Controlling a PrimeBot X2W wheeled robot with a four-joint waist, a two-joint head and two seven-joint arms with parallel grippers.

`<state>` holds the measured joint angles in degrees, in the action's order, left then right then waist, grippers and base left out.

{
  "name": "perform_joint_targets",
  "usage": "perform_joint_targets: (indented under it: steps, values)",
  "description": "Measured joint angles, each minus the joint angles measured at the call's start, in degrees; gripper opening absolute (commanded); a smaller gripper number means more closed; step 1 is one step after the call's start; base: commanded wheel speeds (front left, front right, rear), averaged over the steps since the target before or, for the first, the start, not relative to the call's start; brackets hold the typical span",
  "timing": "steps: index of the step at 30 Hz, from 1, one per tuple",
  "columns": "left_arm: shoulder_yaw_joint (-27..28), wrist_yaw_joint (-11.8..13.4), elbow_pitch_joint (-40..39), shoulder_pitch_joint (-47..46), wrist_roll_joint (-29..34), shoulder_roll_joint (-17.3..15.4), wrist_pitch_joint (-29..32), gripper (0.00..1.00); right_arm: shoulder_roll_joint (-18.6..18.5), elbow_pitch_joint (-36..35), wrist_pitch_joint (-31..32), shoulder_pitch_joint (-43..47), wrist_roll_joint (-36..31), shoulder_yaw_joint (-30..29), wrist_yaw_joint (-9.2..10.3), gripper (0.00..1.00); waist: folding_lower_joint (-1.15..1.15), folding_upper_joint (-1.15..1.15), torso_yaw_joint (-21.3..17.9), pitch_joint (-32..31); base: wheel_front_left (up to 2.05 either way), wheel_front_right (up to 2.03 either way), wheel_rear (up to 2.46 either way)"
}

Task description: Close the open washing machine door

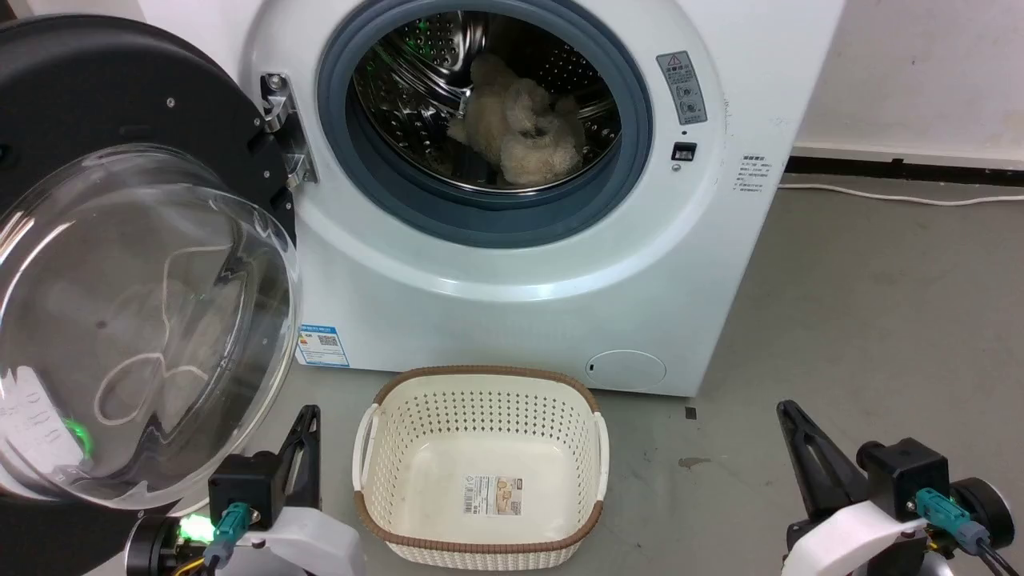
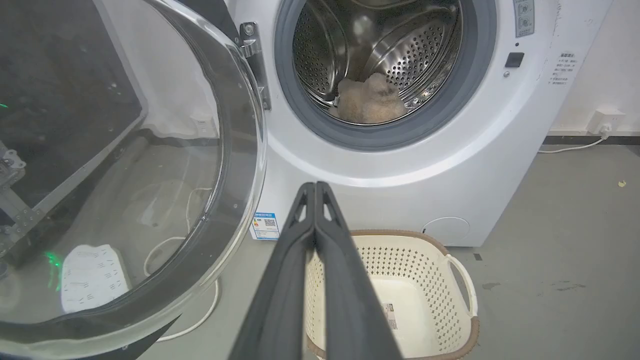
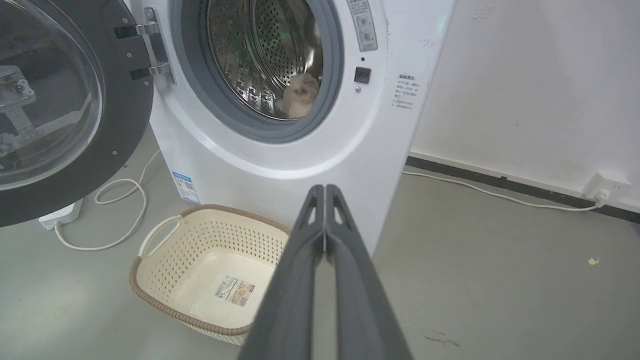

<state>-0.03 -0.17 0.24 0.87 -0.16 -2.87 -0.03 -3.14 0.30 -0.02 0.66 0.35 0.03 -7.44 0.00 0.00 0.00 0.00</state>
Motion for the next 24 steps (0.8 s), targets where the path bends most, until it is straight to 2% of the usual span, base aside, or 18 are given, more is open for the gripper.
perform_joint_targets:
  steps: [16,21,24]
  values:
    - [-1.47,0.34,0.14,0.03,0.0,0.0,-0.9,1.0,-0.11,0.11,-0.91,0.18,0.76,-0.83,0.0,1.0,0.0,0.0,0.5,0.01,0.0,0.0,0.0]
    - [-2.3,0.65,0.2,0.03,0.0,-0.01,-1.58,1.0,-0.21,0.13,-1.59,0.31,0.82,-1.19,0.0,1.0,0.0,0.0,1.46,-0.07,0.0,0.0,0.0]
    - [-3.33,1.08,0.33,0.03,0.0,-0.18,-2.32,1.0,-0.46,0.04,-2.32,0.82,1.22,-1.13,0.0,1.0,0.0,0.0,3.61,-0.32,0.0,0.0,0.0]
